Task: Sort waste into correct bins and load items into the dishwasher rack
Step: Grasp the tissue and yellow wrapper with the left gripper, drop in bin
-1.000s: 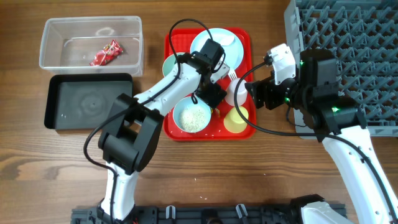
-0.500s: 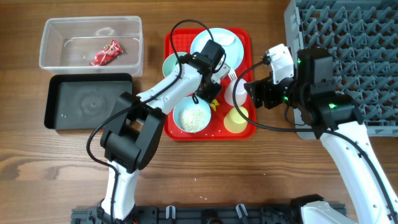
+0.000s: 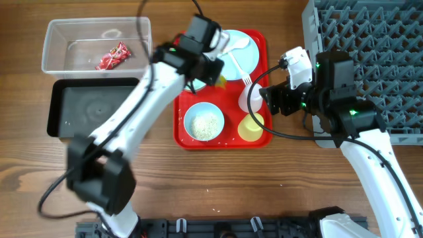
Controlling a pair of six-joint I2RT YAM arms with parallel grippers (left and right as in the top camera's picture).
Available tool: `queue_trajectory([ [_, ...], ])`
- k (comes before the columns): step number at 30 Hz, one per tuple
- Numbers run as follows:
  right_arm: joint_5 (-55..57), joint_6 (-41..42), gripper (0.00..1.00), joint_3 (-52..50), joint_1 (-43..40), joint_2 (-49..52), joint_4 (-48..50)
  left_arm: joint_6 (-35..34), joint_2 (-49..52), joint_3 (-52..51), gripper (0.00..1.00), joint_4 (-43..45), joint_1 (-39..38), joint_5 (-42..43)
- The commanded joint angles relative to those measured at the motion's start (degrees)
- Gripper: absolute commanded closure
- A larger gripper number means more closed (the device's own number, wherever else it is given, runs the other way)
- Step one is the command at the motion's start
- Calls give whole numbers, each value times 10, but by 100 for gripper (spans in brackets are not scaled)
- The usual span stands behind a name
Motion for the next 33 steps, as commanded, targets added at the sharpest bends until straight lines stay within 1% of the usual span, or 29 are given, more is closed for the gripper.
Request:
queue_trajectory([
  [1,-14,1,14,10,-1,7,0,-9,-18,7,96,10,73,-23],
  [4,-14,1,13,10,-1,7,0,-8,-4,6,96,52,155,-56],
  [9,-14,1,13,10,-1,7,0,-9,27,6,96,151,263,-50],
  [11,-14,1,12,10,-1,7,0,-9,41,6,92,170,288,-34],
  [12,-14,1,12,10,-1,7,0,-9,47,6,75,173,295,-23],
  [13,-14,1,12,10,-1,7,0,-9,54,6,49,172,303,-7],
  [14,-14,2,12,10,-1,7,0,-9,58,6,19,170,308,5],
  [15,-14,2,12,10,-1,7,0,-9,62,6,3,167,311,8],
  [16,-14,2,12,10,-1,7,0,-9,63,6,0,163,311,7],
  [20,-14,2,11,10,-1,7,0,-9,59,7,0,156,311,7],
  [23,-14,2,11,10,-1,7,-2,-13,29,7,0,131,310,20],
  [27,-14,2,1,10,-1,7,2,-15,-32,7,0,35,297,123],
  [29,-14,2,0,10,-1,7,4,-29,-48,7,0,-24,286,164],
  [31,-14,2,0,10,-1,7,2,-80,-46,5,0,-100,265,173],
  [33,-14,2,0,10,-1,7,0,-90,-41,-10,0,-139,241,173],
])
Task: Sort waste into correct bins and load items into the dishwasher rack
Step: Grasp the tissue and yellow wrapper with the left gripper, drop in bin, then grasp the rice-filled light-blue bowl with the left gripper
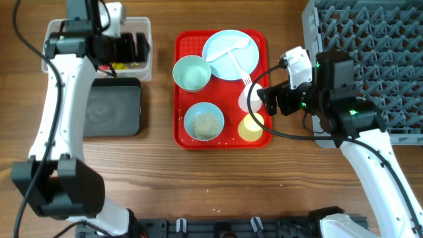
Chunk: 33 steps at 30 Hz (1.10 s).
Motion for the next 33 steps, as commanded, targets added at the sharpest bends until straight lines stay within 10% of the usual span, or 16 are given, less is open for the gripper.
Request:
queue_trajectory([
  [1,-13,2,0,10,-1,7,0,-50,8,-31,0,-44,-50,45],
  [19,-13,2,0,10,-1,7,0,-51,20,-193,19,82,-370,-68],
  [33,-13,3,0,10,-1,7,-5,-51,118,-200,46,119,-396,-89],
])
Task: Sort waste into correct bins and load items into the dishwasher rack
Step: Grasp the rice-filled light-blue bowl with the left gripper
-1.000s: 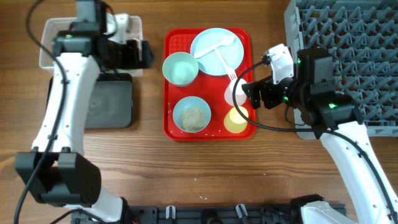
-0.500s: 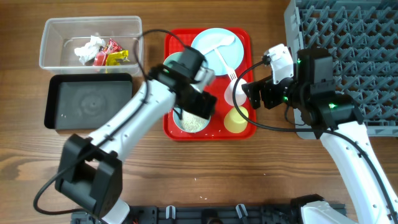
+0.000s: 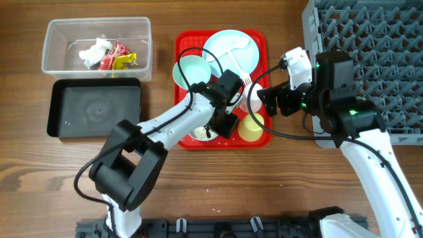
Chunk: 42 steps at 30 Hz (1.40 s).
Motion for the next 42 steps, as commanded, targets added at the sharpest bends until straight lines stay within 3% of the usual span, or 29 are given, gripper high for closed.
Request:
queue_trajectory([
  [1,-12,3,1,10,-1,7,-1,-2,4,-6,54,3,0,-10],
  [3,-12,3,0,10,-1,7,-1,-2,4,-6,64,3,0,-10],
  [5,-12,3,0,10,-1,7,-1,-2,4,-6,79,3,0,-10],
  [6,-12,3,0,10,-1,7,-1,-2,4,-6,96,3,0,-10],
  [12,-12,3,0,10,-1,7,-1,-2,-5,0,96,-5,1,-13],
  [22,-12,2,0,10,-1,7,-1,-53,-76,6,96,-60,35,-89],
  [33,-12,2,0,10,-1,7,0,-124,-206,6,96,-82,175,-83],
  [38,-12,3,0,10,-1,7,-2,-114,-214,4,96,-99,317,3],
  [42,-12,3,0,10,-1,7,-1,-29,-213,4,96,-96,441,170],
])
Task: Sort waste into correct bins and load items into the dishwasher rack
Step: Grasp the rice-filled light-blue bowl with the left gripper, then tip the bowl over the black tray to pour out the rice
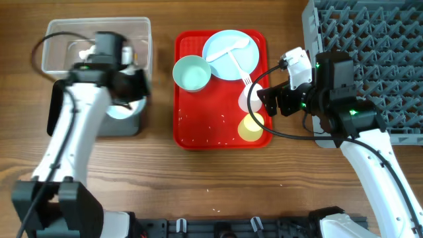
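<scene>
My left gripper point(132, 87) is shut on the rim of a pale blue bowl point(121, 110), which hangs over the black bin point(56, 112). On the red tray point(218, 137) stand a teal bowl point(192, 73), a blue plate point(228, 51) with a white fork and spoon, a white cup point(249, 99) and a yellow cup point(251, 127). A few rice grains lie on the tray where a bowl stood. My right gripper point(264, 100) looks open, just right of the white cup.
The clear bin point(66, 30) at the back left holds wrappers, partly hidden by my left arm. The grey dishwasher rack point(370, 53) fills the back right. My right arm reaches in front of the rack's left edge.
My left gripper was at the rice bowl on the red tray. Now it holds that bowl over the black bin, and the bowl's spot on the tray is bare. The right arm has not moved.
My left gripper was first over the red tray near the plate. Then it was over the clear bin, which afterwards held more wrappers. It then stood at the rice bowl on the tray, and now holds that bowl over the black bin. My right gripper stayed by the white cup.
</scene>
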Controlling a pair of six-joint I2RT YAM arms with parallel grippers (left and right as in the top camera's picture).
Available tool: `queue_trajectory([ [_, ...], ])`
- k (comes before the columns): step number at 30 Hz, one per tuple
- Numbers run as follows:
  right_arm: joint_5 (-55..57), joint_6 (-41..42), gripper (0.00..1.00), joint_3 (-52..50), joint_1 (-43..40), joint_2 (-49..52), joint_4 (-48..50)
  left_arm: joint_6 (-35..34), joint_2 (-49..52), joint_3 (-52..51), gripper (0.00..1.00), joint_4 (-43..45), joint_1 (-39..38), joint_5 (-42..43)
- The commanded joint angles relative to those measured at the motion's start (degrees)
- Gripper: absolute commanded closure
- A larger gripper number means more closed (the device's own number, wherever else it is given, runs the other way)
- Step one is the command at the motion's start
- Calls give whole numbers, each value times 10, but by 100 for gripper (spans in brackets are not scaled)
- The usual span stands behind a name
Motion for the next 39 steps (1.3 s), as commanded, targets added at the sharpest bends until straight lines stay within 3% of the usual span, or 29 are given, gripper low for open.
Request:
queue_trajectory([
  [1,-12,3,0,10,-1,7,0,86,-7,0,96,-1,103,190],
  [9,-12,2,0,10,-1,7,-1,172,7,0,96,-9,249,411],
  [19,-12,3,0,10,-1,7,-3,205,18,0,96,-32,341,563],
  [25,-12,6,0,10,-1,7,-13,231,67,0,96,-34,361,628],
  [39,-12,17,0,10,-1,7,-13,263,158,0,96,-13,363,669],
])
